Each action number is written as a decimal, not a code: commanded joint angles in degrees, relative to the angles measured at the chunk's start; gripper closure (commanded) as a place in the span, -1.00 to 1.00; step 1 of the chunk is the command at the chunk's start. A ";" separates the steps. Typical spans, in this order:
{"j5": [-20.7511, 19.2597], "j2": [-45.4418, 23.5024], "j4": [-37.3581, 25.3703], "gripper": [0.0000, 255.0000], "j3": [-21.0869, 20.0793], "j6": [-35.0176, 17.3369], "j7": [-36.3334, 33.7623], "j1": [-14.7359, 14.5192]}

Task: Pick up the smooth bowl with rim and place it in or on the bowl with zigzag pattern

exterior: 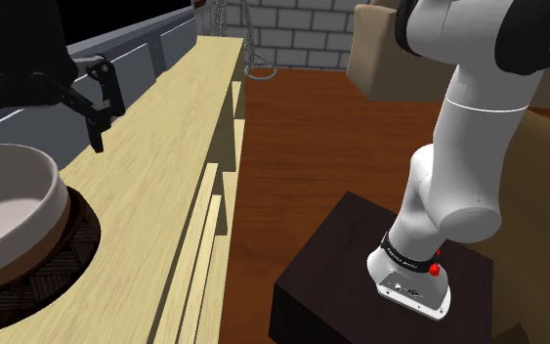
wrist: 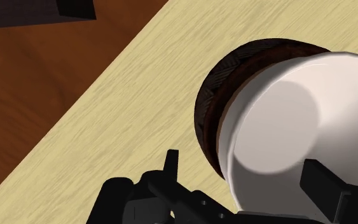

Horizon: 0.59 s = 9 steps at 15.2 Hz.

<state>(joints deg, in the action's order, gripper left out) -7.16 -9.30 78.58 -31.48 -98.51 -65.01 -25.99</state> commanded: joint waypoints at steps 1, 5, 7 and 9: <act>-0.45 -0.72 -4.59 -1.00 -0.15 3.99 -0.02 -0.48; -0.72 -1.12 -6.65 -1.00 -0.23 5.72 -0.09 -0.77; -0.72 -1.12 -6.66 -1.00 -0.23 5.72 -0.09 -0.77; -0.72 -1.13 -6.66 -1.00 -0.23 5.72 -0.09 -0.77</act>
<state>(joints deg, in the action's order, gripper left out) -7.88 -10.42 71.95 -31.72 -92.82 -65.10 -26.76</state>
